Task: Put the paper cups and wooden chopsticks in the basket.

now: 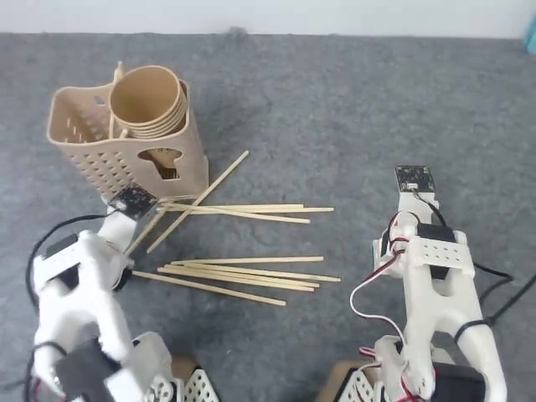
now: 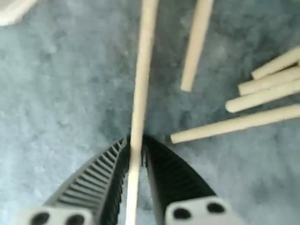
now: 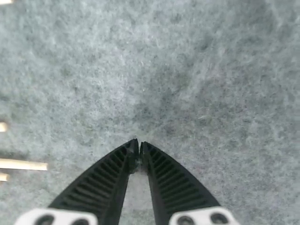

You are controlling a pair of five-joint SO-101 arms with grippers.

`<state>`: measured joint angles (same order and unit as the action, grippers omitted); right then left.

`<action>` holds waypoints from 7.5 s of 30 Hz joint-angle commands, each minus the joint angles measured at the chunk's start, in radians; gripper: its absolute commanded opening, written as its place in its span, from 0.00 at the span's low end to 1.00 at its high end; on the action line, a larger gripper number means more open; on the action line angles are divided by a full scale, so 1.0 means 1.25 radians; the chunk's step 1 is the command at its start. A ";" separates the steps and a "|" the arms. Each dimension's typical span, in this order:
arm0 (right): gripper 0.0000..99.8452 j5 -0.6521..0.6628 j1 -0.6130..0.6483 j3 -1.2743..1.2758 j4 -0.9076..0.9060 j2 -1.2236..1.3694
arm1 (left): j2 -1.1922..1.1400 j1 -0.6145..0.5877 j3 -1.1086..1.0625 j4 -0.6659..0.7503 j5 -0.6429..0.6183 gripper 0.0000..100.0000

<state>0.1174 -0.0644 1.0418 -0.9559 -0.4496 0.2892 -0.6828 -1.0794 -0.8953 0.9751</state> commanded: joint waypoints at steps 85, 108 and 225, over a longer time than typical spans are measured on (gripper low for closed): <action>0.02 0.004 -0.002 0.005 0.003 -0.026 | 0.624 0.087 0.244 -0.120 -0.799 0.26; 0.02 0.007 -0.002 0.016 0.010 -0.035 | 0.077 0.665 0.252 0.018 -0.378 0.26; 0.02 0.009 -0.002 0.017 0.037 -0.035 | 0.544 0.237 0.413 0.128 -0.863 0.15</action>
<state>0.1174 -0.0644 1.0710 -0.9252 -0.4496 0.7695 -0.4757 -0.6559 -0.4565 -0.1128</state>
